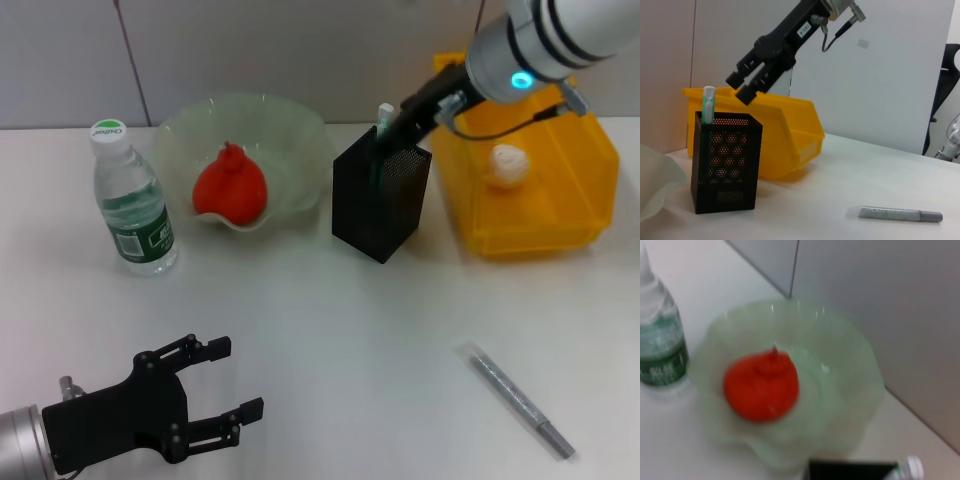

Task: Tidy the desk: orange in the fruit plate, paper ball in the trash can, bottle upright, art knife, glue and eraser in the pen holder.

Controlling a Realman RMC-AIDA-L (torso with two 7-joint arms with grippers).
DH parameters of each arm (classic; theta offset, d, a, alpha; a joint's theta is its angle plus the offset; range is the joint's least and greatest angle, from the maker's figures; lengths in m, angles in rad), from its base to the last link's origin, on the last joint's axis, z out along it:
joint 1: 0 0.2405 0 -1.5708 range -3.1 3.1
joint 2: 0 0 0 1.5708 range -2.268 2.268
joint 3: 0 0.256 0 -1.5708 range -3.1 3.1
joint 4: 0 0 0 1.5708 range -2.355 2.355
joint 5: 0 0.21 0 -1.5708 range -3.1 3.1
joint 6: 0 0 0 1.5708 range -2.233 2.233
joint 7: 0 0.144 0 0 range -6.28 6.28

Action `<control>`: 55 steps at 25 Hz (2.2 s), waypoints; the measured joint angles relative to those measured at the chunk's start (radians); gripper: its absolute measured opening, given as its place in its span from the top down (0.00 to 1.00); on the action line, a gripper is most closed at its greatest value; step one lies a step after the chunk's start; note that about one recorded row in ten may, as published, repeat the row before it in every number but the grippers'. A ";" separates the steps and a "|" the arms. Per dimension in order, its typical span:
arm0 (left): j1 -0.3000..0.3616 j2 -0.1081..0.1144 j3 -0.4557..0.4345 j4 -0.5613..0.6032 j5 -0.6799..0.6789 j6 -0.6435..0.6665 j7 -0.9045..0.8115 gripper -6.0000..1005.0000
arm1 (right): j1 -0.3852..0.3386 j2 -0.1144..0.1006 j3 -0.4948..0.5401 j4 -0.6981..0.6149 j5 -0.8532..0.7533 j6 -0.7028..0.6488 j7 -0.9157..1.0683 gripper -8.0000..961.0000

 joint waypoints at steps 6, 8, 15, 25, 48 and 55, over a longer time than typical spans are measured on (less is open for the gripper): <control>0.000 0.000 0.002 0.000 0.000 0.000 0.001 0.16 | -0.081 -0.006 0.089 -0.175 0.250 -0.190 0.005 0.18; 0.000 0.000 0.003 0.000 0.000 0.000 0.001 0.16 | -0.082 -0.011 0.128 -0.193 0.276 -0.297 0.029 0.19; -0.003 -0.001 0.005 0.000 0.000 0.001 0.000 0.16 | -0.059 -0.021 0.132 -0.164 0.088 -0.560 0.187 0.20; -0.005 -0.002 0.000 0.000 0.000 -0.001 -0.006 0.16 | -0.051 -0.005 -0.052 -0.043 -0.087 -0.575 0.272 0.22; -0.003 -0.012 0.000 0.000 0.000 -0.014 -0.004 0.16 | -0.050 0.001 -0.182 0.123 -0.099 -0.449 0.280 0.26; -0.003 -0.012 0.000 0.000 0.000 -0.014 -0.003 0.16 | -0.046 0.002 -0.184 0.165 -0.098 -0.418 0.277 0.41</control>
